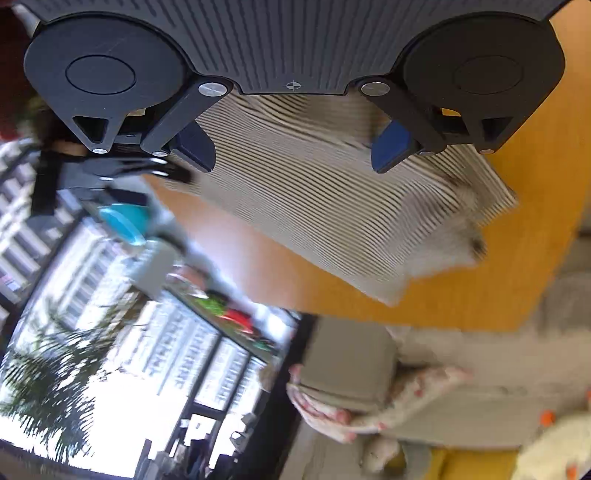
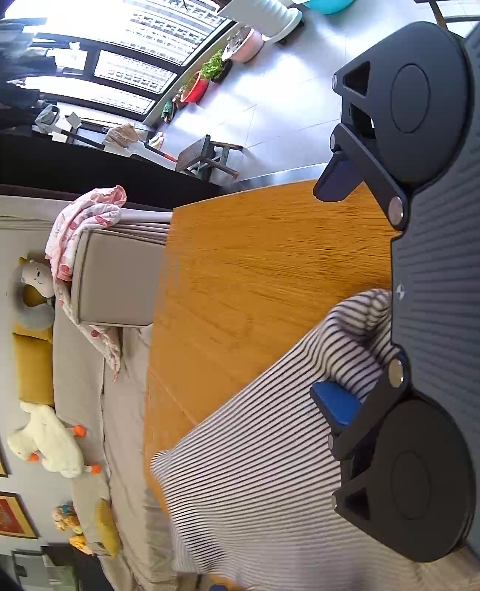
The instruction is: Fold clothes
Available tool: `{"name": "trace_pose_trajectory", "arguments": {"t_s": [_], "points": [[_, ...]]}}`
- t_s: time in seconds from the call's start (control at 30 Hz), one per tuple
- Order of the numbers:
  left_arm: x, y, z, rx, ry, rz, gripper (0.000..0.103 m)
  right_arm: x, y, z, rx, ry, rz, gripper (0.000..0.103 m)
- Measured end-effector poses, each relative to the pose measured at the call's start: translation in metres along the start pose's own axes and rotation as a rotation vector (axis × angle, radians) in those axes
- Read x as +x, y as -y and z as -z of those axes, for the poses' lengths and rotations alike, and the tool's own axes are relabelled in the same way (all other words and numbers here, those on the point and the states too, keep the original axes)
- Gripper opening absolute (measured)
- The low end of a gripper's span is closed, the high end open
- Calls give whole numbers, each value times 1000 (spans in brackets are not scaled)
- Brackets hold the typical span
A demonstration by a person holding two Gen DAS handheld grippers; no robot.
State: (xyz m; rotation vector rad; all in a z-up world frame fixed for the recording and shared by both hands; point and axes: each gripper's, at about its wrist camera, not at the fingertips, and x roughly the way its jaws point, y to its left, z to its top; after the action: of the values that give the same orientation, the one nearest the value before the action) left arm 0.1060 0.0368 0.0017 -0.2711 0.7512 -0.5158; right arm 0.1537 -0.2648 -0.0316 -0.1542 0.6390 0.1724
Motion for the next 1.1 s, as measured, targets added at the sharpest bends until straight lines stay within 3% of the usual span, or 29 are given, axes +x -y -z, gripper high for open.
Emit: {"name": "trace_pose_trajectory", "arguments": {"t_s": [0.1, 0.23, 0.37, 0.43, 0.57, 0.63, 0.7, 0.77, 0.83, 0.93, 1.0, 1.1], "points": [[20, -6, 5, 21, -40, -10, 86, -4, 3, 4, 42, -6, 11, 103], [39, -18, -5, 73, -11, -52, 79, -18, -6, 16, 20, 5, 34, 103], [59, -33, -21, 81, 9, -98, 79, -38, -24, 31, 40, -6, -26, 103], [56, -32, -25, 82, 14, -111, 79, -45, -38, 35, 31, -15, -98, 103], [38, -27, -26, 115, 36, -131, 90, -52, -52, 24, -48, -1, -130, 103], [18, -22, -15, 170, 44, -143, 93, -58, -46, 17, -9, 19, -153, 103], [7, -20, -2, 220, 12, -171, 93, -62, -40, 11, 39, 29, -183, 103], [1, -21, 12, 269, -40, -208, 92, -54, -42, 11, 31, -15, -199, 103], [-5, -24, 24, 290, -61, -219, 92, -44, -53, 20, -26, -50, -168, 103], [-4, -28, 24, 258, -64, -217, 93, -39, -60, 23, -82, -23, -115, 103], [4, -28, 22, 236, -60, -217, 94, -29, -62, 21, -156, 6, -28, 103], [22, -23, 20, 198, -30, -213, 95, -14, -54, 9, -145, 0, -20, 103]]}}
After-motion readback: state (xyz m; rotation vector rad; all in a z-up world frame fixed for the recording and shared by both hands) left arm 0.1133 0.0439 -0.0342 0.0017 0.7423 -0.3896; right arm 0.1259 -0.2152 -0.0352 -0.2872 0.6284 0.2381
